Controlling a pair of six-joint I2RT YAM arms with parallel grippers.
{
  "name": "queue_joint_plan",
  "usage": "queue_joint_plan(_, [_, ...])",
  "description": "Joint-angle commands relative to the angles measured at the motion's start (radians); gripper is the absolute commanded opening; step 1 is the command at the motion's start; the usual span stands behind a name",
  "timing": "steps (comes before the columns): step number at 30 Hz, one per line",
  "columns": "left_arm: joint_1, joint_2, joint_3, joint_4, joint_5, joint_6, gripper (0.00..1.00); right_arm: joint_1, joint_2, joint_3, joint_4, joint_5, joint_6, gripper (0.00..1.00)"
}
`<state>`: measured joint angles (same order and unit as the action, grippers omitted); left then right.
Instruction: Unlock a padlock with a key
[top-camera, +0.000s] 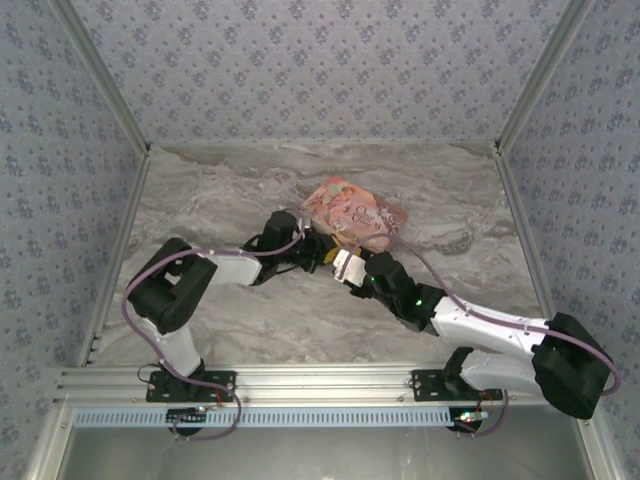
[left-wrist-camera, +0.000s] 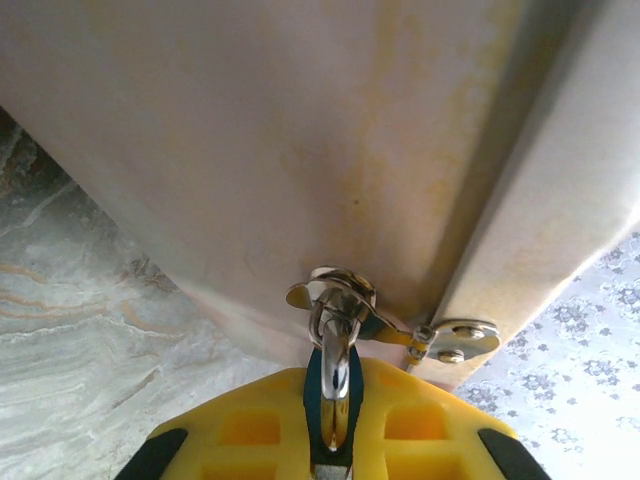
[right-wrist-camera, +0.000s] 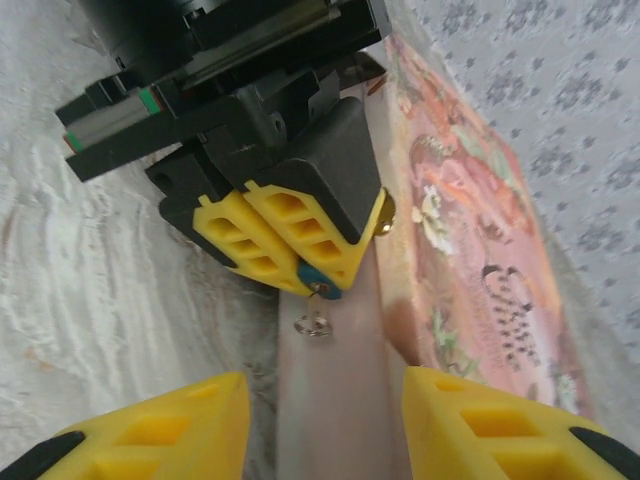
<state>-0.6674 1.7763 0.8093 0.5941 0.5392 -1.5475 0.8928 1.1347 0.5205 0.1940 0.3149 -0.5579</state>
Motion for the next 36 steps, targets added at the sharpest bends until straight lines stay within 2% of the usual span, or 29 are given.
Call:
queue_joint_plan(1, [0.005,-0.050,0.042,0.015,0.036,-0.034,0.00,0.001,0.025,-0.004,0.070,0.059,-0.138,0.46])
queue_joint_plan(8, [0.005,-0.061,0.054,0.009,0.039,-0.036,0.00,-0.008,0.105,0.013,0.118,0.054,-0.210,0.46])
queue_joint_plan(23, [0.005,-0.072,0.052,0.014,0.045,-0.038,0.00,-0.051,0.267,0.062,0.267,0.043,-0.216,0.41])
queue_joint_plan(31, [0.005,-0.071,0.047,0.015,0.042,-0.040,0.00,-0.067,0.278,0.072,0.277,0.030,-0.198,0.24])
queue_joint_plan(36, [0.005,-0.064,0.048,0.021,0.046,-0.044,0.00,-0.072,0.271,0.072,0.265,0.030,-0.169,0.02])
